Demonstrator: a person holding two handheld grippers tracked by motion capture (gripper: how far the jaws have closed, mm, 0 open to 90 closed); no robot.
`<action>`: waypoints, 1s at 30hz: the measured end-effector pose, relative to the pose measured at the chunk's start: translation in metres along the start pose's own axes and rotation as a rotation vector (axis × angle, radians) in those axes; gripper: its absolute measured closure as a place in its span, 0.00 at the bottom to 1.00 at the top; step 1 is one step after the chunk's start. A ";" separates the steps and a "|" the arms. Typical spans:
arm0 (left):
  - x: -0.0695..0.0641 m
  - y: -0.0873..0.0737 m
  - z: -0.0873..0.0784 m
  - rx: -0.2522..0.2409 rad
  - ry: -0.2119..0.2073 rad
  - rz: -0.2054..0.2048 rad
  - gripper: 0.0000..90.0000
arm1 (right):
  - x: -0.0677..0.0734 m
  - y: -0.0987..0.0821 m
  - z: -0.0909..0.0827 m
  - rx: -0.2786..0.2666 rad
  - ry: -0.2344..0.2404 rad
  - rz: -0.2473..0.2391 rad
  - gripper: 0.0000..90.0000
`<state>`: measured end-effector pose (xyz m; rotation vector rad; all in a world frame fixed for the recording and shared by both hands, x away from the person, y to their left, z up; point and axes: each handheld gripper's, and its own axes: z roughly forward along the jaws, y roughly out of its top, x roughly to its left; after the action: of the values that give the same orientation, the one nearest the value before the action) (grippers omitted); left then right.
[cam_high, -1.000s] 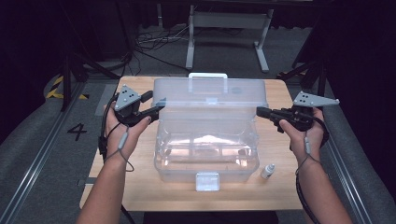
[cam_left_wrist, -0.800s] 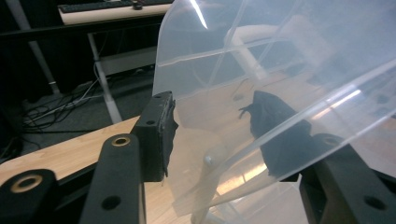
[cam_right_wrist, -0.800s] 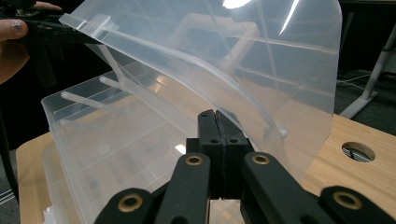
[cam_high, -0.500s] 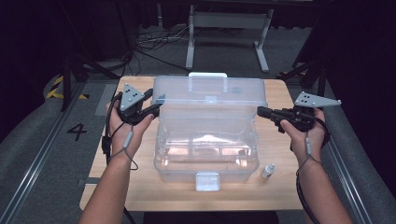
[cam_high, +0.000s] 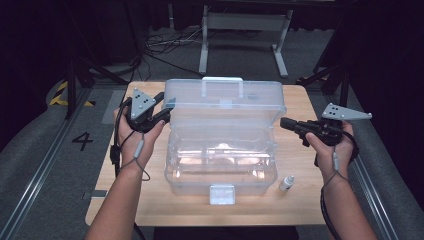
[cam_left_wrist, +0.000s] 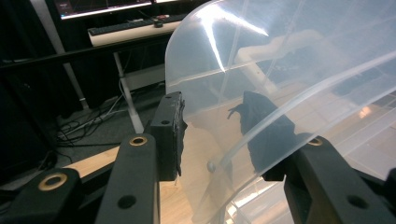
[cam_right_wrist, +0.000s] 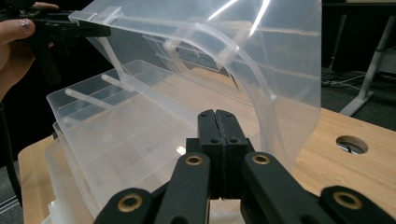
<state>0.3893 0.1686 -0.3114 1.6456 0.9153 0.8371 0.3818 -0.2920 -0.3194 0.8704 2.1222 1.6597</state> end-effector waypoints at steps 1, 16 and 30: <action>0.000 0.000 0.000 0.000 0.000 0.000 0.67 | 0.000 0.000 0.000 0.000 0.000 0.000 1.00; 0.007 0.004 0.005 0.019 0.013 0.009 0.77 | -0.013 -0.029 -0.018 0.011 -0.040 0.057 1.00; 0.015 0.009 0.016 0.018 0.008 0.035 0.78 | -0.018 -0.044 -0.029 0.039 -0.079 0.081 1.00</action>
<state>0.4120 0.1731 -0.3054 1.6795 0.9042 0.8615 0.3670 -0.3324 -0.3549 1.0296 2.0983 1.5990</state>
